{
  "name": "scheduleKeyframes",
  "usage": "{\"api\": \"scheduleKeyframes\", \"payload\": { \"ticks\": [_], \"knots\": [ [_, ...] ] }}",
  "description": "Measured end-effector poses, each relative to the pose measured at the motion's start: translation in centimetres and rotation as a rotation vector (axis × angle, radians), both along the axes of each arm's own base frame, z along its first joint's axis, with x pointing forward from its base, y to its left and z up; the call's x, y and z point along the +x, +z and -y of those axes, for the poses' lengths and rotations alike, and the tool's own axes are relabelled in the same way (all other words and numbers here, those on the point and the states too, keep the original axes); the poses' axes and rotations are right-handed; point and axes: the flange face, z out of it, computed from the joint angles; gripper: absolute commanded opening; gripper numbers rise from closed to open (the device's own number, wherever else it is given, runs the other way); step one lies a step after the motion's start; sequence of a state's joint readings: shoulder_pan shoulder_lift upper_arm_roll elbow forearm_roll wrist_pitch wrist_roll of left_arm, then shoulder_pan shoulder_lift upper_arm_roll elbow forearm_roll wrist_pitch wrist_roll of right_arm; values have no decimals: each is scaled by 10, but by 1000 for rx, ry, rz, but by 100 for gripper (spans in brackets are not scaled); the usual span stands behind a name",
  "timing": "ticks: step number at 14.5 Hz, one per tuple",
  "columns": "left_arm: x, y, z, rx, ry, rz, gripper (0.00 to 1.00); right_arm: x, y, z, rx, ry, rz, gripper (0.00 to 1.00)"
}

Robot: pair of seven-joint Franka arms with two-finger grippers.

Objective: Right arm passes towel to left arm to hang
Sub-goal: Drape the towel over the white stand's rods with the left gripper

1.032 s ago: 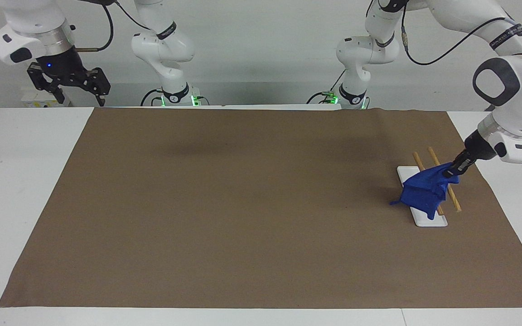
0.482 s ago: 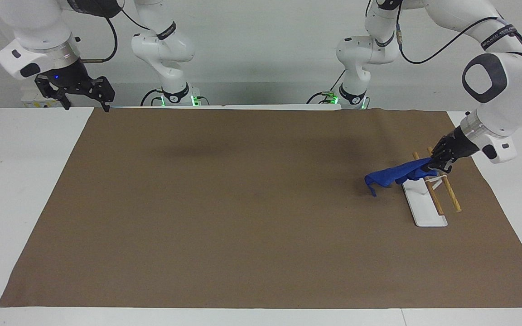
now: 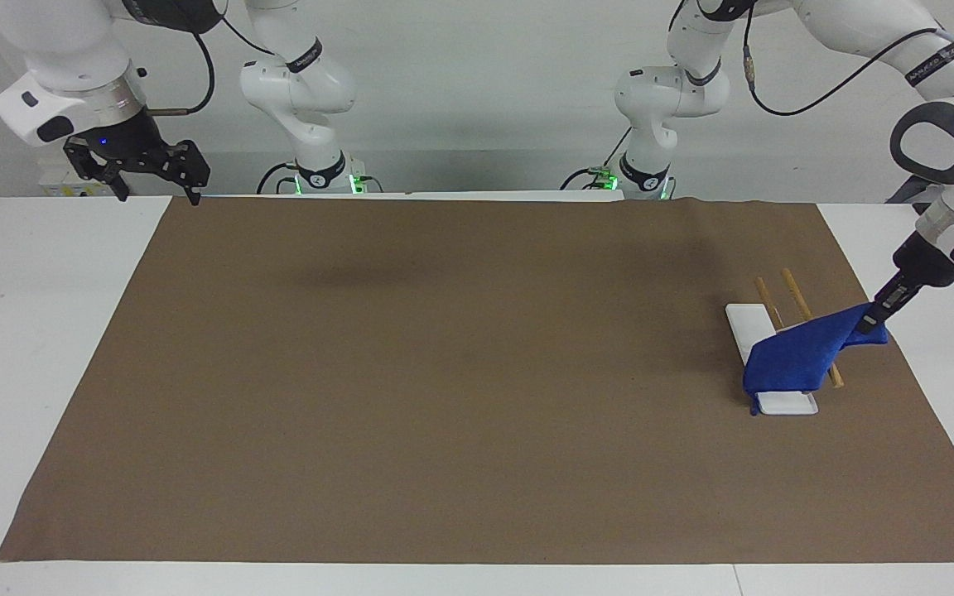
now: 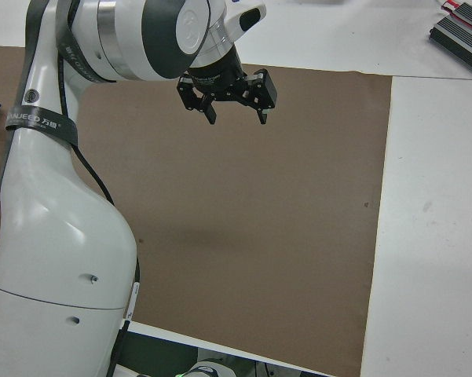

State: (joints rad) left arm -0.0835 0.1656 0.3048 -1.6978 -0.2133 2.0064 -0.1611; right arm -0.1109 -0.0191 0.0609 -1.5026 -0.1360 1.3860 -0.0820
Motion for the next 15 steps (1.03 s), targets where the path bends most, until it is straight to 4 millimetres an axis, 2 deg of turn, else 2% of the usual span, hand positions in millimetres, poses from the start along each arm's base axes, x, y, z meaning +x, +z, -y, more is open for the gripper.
{"api": "scheduleKeyframes", "payload": {
  "ticks": [4,6,7,8,9,10,11,12,15],
  "knots": [
    [-1,4,-27,76,-175,82,1,0,0,0,0,0,0,100],
    [0,7,-33,105,-236,110,3,0,0,0,0,0,0,100],
    [0,7,-33,113,-256,116,7,0,0,0,0,0,0,100],
    [1,7,-34,120,-276,122,19,0,0,0,0,0,0,100],
    [1,7,-34,127,-296,127,35,0,0,0,0,0,0,100],
    [1,7,-34,132,-311,130,68,0,0,0,0,0,0,100],
    [1,6,-34,134,-320,130,92,0,0,0,0,0,0,100],
    [1,6,-34,134,-324,130,99,0,0,0,0,0,0,100],
    [1,4,-34,135,-329,128,99,0,0,0,0,0,0,100]
  ]
}}
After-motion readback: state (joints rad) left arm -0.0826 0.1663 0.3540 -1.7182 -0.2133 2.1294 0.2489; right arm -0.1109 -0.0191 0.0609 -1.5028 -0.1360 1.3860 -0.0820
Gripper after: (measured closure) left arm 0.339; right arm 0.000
